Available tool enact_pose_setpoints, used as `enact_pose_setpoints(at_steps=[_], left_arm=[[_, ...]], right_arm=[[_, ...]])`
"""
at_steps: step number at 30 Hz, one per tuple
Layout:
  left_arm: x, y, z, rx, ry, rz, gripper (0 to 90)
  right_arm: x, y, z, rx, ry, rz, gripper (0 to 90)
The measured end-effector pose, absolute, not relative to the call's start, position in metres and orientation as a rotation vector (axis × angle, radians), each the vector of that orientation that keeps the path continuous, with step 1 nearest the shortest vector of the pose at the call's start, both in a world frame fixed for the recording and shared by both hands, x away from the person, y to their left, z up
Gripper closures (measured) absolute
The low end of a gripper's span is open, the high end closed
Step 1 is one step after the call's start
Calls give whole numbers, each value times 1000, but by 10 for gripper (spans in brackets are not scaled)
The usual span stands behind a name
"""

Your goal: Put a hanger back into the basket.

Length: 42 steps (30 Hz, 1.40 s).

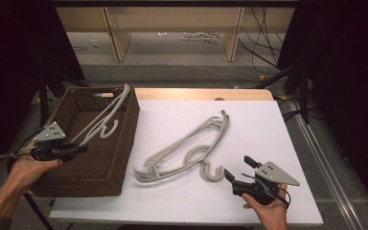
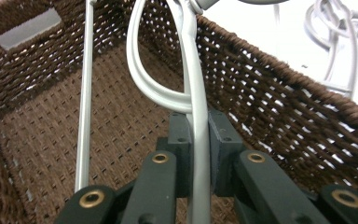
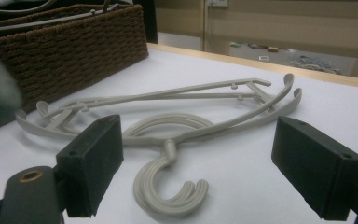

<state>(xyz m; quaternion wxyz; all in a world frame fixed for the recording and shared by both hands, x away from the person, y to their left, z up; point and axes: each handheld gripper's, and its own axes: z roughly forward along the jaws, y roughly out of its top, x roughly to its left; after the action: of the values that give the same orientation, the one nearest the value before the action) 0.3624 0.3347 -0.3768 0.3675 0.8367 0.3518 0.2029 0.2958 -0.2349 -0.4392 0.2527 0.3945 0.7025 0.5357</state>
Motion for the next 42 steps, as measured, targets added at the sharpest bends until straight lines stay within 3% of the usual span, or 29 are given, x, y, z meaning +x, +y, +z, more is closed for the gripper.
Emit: enact_pose_setpoints(at_steps=[13,16,23,32,34,37,38,42], left_arm=[[369,336,-384,2257,895,487,810],[371,332,-388,2224,960,466,809],[381,327,-393,2405,985,385,806],[385,325,-397,2408,1049,336,779],[384,325,-397,2388,1048,341,693],[382,327,-393,2379,1044,348,658],[380,328,-388,2349,1069,381,584],[376,327,-378,2246,1106,438,463]], right_arm=[[295,-235,-439,1071,1917,1433,175],[295,-235,-438,1074,1924,1433,175],[296,-235,-439,1072,1925,1437,174],[295,-235,-439,1075,1924,1429,175],[295,-235,-439,1075,1925,1428,175],[295,-235,-439,1079,1929,1430,175],[295,-235,-438,1076,1932,1423,175],[295,-234,-439,1072,1927,1429,175]])
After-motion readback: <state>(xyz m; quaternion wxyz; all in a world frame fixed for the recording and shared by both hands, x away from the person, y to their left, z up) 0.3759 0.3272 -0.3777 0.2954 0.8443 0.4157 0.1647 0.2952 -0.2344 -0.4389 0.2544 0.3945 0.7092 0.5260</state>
